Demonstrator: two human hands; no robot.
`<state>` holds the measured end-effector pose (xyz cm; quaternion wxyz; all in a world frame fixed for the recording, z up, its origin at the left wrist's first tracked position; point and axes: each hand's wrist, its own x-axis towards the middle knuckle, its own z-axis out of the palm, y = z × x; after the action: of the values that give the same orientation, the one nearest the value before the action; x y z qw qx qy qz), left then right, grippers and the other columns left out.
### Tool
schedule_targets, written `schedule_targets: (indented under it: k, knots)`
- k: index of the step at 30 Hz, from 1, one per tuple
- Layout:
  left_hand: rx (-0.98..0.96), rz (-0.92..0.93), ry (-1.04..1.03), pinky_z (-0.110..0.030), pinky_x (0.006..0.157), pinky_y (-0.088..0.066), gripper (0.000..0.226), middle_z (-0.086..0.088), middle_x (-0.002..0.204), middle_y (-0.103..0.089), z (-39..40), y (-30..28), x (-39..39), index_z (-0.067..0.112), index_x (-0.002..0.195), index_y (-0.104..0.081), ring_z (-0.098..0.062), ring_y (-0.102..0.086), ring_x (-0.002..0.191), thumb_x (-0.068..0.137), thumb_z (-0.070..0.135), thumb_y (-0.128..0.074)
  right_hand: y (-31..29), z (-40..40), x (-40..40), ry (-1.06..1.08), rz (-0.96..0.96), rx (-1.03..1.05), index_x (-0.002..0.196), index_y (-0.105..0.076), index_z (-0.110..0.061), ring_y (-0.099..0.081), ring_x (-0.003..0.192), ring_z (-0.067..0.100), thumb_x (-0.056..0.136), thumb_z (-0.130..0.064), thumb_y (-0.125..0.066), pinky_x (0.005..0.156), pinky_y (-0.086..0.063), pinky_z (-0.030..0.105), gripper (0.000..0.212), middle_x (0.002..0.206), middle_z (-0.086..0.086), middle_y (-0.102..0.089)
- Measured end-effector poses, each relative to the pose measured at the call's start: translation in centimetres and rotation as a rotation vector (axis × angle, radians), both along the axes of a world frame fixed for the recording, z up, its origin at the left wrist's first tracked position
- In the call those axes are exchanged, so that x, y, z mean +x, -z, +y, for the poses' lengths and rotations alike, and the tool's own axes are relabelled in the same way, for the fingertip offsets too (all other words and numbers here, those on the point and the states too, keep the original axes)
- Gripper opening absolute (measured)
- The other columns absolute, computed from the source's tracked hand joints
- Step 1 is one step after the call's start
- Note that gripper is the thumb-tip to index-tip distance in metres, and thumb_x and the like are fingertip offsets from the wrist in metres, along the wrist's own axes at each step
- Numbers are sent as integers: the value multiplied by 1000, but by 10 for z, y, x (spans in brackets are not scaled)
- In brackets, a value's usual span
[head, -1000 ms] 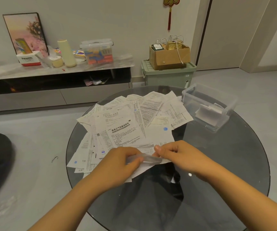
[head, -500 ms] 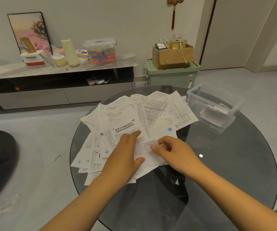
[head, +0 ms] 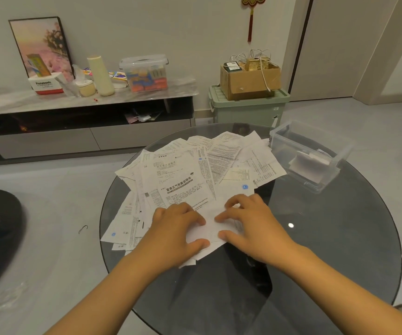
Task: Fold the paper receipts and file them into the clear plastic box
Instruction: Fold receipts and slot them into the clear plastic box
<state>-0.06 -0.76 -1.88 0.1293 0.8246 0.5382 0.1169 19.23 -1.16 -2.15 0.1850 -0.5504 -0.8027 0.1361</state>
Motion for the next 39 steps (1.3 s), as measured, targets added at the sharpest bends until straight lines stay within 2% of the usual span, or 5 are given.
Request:
schedule_targets:
  k: [6,11,20,28,39]
  knots:
    - [-33,15,41,-22,94,-24,46,23,109,-47,5,-2,-6,39,112,-60,-8,-43,110,76,64,-44,-5,2,5,-67,-100,-67,123,-54,-41,-31,114,7,80,-60,-57,89,-17,22,47,124,-20,-47]
    - [5,-88,39,-23,86,-38,21,19,92,-58,4,-12,-4,28,100,-67,-3,-52,91,94,31,-48,-11,8,5,-35,-19,-85,103,-68,-32,-51,98,9,89,-42,-54,89,-30,23,22,104,-13,-65]
    - [17,-134,-130,-20,89,-40,33,11,117,-51,10,-5,4,28,125,-50,-8,-51,102,93,25,-54,-7,11,-2,157,191,-169,102,-58,-29,-51,67,7,87,-25,-61,62,-41,20,16,69,-8,-55]
    - [33,-102,-48,-25,86,-41,11,11,99,-49,6,-4,9,25,98,-64,-10,-50,98,89,24,-57,-14,5,-2,134,122,-237,97,-70,-28,-48,60,3,84,-27,-62,52,-33,11,15,65,-13,-50]
    - [-74,-85,115,-27,100,-34,33,23,113,-47,0,1,3,40,110,-63,-10,-42,113,80,52,-58,-28,-7,12,-22,95,-380,116,-63,-30,-52,69,-4,80,-20,-69,61,-37,0,37,82,-17,-56]
